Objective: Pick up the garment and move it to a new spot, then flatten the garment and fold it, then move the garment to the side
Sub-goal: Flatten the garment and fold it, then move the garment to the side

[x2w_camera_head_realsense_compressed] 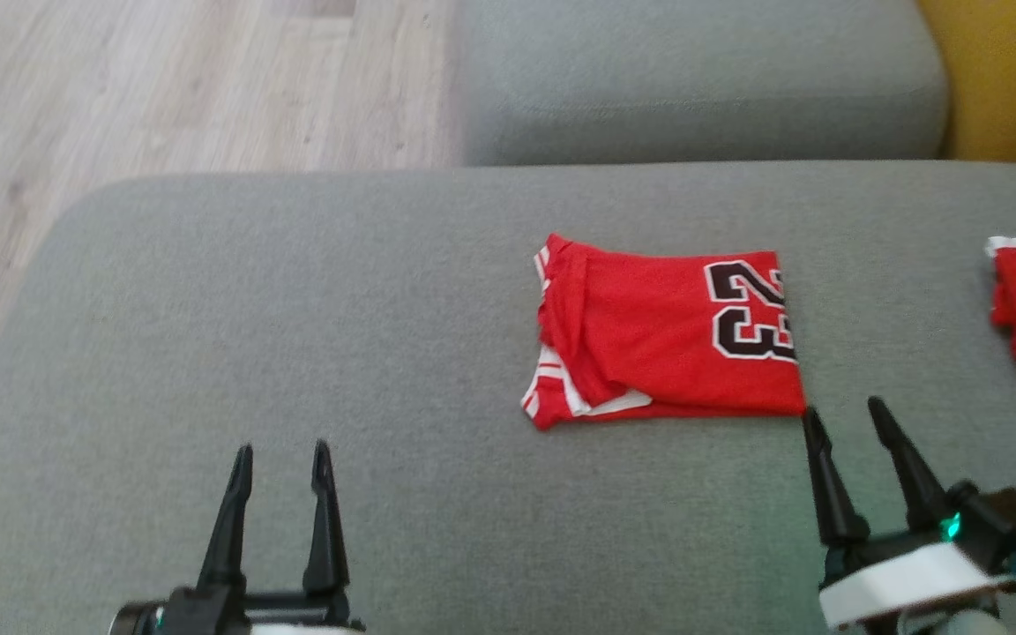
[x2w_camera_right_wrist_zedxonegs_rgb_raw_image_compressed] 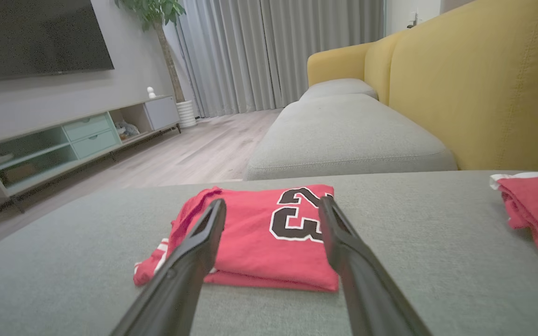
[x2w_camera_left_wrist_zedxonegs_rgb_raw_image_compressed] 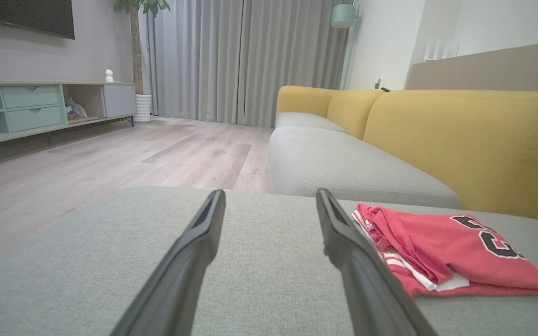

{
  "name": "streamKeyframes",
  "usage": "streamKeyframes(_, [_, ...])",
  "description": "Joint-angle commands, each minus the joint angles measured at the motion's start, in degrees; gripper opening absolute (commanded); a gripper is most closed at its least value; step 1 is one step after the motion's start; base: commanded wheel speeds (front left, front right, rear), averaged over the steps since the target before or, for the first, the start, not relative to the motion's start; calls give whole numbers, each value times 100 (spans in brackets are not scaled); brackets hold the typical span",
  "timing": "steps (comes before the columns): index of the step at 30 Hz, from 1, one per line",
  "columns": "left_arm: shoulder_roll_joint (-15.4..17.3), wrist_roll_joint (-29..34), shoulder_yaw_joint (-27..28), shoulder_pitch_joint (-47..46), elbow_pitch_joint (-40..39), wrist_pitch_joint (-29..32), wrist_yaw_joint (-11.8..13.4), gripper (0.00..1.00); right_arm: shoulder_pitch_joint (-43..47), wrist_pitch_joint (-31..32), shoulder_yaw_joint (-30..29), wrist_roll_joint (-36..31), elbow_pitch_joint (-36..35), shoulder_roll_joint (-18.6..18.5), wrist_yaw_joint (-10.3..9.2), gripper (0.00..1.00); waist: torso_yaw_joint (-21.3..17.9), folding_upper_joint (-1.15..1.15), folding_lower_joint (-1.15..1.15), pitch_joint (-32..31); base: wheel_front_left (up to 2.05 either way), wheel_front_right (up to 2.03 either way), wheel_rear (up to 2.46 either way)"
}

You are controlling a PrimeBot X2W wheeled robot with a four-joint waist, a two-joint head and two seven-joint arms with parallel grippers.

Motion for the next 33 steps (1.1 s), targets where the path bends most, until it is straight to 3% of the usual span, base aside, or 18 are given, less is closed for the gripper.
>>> streamKeyframes(1, [-19, 109, 237, -86, -162, -55, -30, 100, -93, -62, 79, -152, -227, -39, -4, 100, -115, 0, 1, -121, 0, 0, 0])
streamKeyframes(18, [-19, 198, 416, 176, 65, -55, -167, 100, 202, -63, 36, -359, -282, 167, -4, 100, -298, 0, 1, -319, 0, 0, 0])
streamKeyframes(33, [-19, 175, 430, 151, 85, -55, -132, 100, 110, -63, -23, -362, -200, 216, -4, 100, -314, 0, 1, -198, 0, 0, 0])
